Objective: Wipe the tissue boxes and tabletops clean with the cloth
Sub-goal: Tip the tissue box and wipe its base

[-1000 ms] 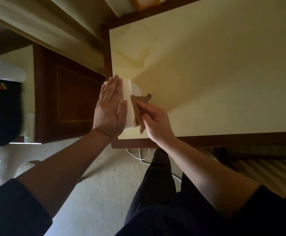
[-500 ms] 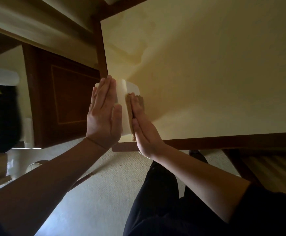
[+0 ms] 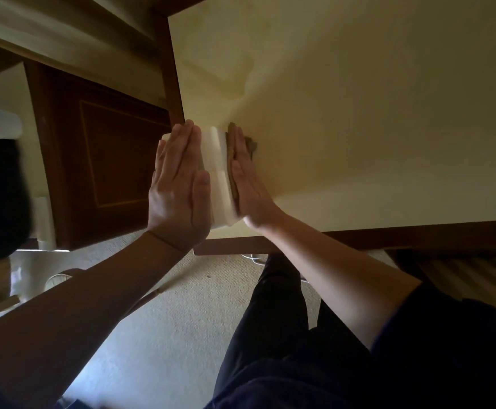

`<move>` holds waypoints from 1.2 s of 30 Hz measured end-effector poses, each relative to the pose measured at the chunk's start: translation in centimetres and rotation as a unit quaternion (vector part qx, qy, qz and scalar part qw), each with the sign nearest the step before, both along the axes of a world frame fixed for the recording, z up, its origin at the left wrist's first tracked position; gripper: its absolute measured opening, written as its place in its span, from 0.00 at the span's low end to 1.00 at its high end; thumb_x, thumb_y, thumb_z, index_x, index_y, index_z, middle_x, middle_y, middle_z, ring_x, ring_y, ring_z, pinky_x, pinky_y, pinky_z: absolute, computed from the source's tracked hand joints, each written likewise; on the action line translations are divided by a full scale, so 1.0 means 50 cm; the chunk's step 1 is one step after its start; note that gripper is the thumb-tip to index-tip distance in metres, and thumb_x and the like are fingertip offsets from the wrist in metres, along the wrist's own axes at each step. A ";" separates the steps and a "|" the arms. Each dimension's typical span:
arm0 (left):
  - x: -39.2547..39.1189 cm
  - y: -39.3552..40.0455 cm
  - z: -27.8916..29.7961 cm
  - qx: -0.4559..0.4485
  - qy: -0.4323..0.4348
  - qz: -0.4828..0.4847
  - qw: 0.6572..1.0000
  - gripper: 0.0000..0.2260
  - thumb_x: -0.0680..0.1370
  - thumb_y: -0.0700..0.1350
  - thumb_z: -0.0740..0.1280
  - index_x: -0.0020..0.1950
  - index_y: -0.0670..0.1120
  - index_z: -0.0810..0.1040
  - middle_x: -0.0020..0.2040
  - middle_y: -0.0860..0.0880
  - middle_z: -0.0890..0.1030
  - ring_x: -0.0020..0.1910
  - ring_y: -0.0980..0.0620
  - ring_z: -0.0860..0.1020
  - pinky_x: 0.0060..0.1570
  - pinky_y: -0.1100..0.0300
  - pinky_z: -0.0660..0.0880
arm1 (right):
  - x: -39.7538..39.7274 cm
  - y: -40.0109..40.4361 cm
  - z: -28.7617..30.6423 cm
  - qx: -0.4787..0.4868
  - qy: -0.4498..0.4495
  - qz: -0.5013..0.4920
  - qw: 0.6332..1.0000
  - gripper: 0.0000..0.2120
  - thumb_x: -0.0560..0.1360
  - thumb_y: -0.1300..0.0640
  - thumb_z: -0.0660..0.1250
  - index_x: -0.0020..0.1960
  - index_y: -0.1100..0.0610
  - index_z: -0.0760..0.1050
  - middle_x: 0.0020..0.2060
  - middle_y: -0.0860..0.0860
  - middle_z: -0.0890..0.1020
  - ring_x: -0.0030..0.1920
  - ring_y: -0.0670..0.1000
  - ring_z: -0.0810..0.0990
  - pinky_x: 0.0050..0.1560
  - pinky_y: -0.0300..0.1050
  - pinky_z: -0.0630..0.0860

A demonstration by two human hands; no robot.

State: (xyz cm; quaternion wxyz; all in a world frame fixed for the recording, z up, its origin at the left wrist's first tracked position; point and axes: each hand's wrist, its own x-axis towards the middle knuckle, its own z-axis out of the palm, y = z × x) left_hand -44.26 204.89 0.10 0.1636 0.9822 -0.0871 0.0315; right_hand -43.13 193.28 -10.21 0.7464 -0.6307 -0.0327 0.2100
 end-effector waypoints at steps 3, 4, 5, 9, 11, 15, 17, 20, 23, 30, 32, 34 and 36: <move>-0.003 -0.003 -0.001 -0.006 0.002 0.010 1.000 0.24 0.84 0.43 0.53 0.78 0.33 0.66 0.79 0.37 0.67 0.81 0.41 0.62 0.80 0.40 0.57 | -0.070 -0.015 0.010 0.022 0.022 0.000 1.000 0.26 0.89 0.57 0.45 0.85 0.56 0.45 0.86 0.50 0.47 0.85 0.47 0.43 0.85 0.61 0.43; -0.002 -0.003 -0.001 -0.007 0.003 0.010 1.000 0.24 0.84 0.42 0.53 0.78 0.33 0.66 0.79 0.38 0.66 0.81 0.41 0.62 0.80 0.40 0.56 | -0.087 -0.016 0.014 0.024 0.029 -0.001 0.999 0.26 0.89 0.56 0.45 0.85 0.53 0.44 0.86 0.49 0.47 0.85 0.48 0.42 0.84 0.63 0.44; -0.002 -0.002 -0.001 -0.006 0.003 0.008 1.000 0.24 0.84 0.42 0.53 0.78 0.33 0.66 0.79 0.38 0.66 0.81 0.41 0.62 0.80 0.40 0.56 | -0.099 -0.016 0.021 0.025 0.035 -0.003 0.999 0.25 0.89 0.56 0.44 0.85 0.51 0.44 0.86 0.48 0.46 0.85 0.48 0.42 0.84 0.64 0.44; 0.002 -0.002 0.002 0.008 0.002 -0.009 1.000 0.24 0.84 0.42 0.53 0.78 0.33 0.66 0.79 0.38 0.66 0.81 0.41 0.62 0.81 0.42 0.56 | -0.122 -0.006 0.058 0.019 -0.007 -0.020 1.000 0.27 0.87 0.60 0.43 0.85 0.60 0.44 0.86 0.52 0.46 0.85 0.50 0.39 0.84 0.62 0.37; 0.002 -0.002 0.002 0.012 0.002 -0.005 1.000 0.24 0.84 0.42 0.52 0.78 0.33 0.66 0.79 0.38 0.66 0.81 0.41 0.62 0.81 0.42 0.56 | -0.111 0.000 0.075 0.022 -0.037 -0.028 0.999 0.27 0.87 0.62 0.44 0.85 0.63 0.45 0.86 0.51 0.46 0.85 0.50 0.38 0.84 0.59 0.36; 0.002 -0.002 0.000 0.014 0.000 -0.004 1.000 0.24 0.84 0.42 0.52 0.78 0.33 0.67 0.78 0.37 0.68 0.80 0.40 0.64 0.79 0.38 0.59 | -0.048 0.010 0.079 0.033 -0.082 -0.034 0.996 0.27 0.86 0.61 0.45 0.85 0.64 0.46 0.85 0.52 0.47 0.85 0.52 0.40 0.84 0.56 0.36; 0.003 -0.002 0.002 0.008 0.001 -0.005 1.000 0.23 0.84 0.42 0.53 0.78 0.33 0.67 0.78 0.37 0.68 0.80 0.40 0.64 0.78 0.37 0.60 | -0.009 0.018 0.064 0.016 -0.097 -0.044 0.994 0.27 0.87 0.61 0.46 0.84 0.65 0.47 0.85 0.54 0.50 0.86 0.52 0.43 0.84 0.57 0.38; 0.002 -0.002 0.004 0.011 0.004 -0.009 1.000 0.24 0.84 0.42 0.53 0.78 0.33 0.67 0.79 0.37 0.67 0.80 0.40 0.64 0.78 0.36 0.60 | 0.035 0.031 0.032 -0.028 -0.094 -0.057 0.994 0.27 0.87 0.57 0.45 0.85 0.62 0.50 0.85 0.57 0.54 0.86 0.51 0.47 0.83 0.63 0.42; 0.002 0.000 0.004 0.013 0.007 -0.007 1.000 0.24 0.84 0.43 0.53 0.78 0.34 0.67 0.79 0.38 0.67 0.80 0.40 0.64 0.78 0.37 0.59 | 0.042 0.029 0.000 -0.040 -0.056 -0.051 0.996 0.28 0.88 0.53 0.45 0.85 0.61 0.50 0.85 0.57 0.54 0.85 0.50 0.48 0.84 0.61 0.43; 0.000 -0.003 0.003 0.018 0.003 -0.008 1.000 0.24 0.83 0.42 0.54 0.78 0.33 0.66 0.79 0.37 0.67 0.80 0.39 0.63 0.78 0.37 0.59 | -0.060 0.005 0.008 0.013 0.013 -0.034 0.999 0.26 0.88 0.56 0.46 0.85 0.56 0.46 0.86 0.51 0.48 0.85 0.48 0.44 0.85 0.62 0.44; 0.000 -0.004 0.003 0.020 0.002 -0.008 1.000 0.25 0.84 0.43 0.54 0.78 0.33 0.66 0.79 0.37 0.67 0.81 0.40 0.63 0.79 0.37 0.59 | -0.099 -0.002 0.022 0.013 0.015 -0.028 0.999 0.27 0.88 0.57 0.45 0.86 0.58 0.46 0.86 0.51 0.47 0.85 0.49 0.42 0.84 0.62 0.42; 0.000 -0.003 0.002 0.021 0.000 -0.007 1.000 0.24 0.84 0.43 0.54 0.78 0.33 0.66 0.79 0.37 0.66 0.81 0.40 0.63 0.79 0.37 0.58 | -0.125 -0.002 0.040 0.010 0.002 -0.031 0.999 0.27 0.88 0.58 0.45 0.86 0.60 0.46 0.86 0.51 0.47 0.85 0.50 0.40 0.84 0.60 0.39; 0.000 -0.001 0.000 0.018 -0.003 -0.010 1.000 0.24 0.84 0.42 0.54 0.78 0.33 0.66 0.79 0.37 0.66 0.81 0.40 0.63 0.79 0.37 0.58 | -0.127 0.001 0.061 0.009 -0.026 -0.041 0.999 0.27 0.87 0.59 0.45 0.85 0.61 0.47 0.86 0.51 0.47 0.85 0.51 0.40 0.84 0.61 0.38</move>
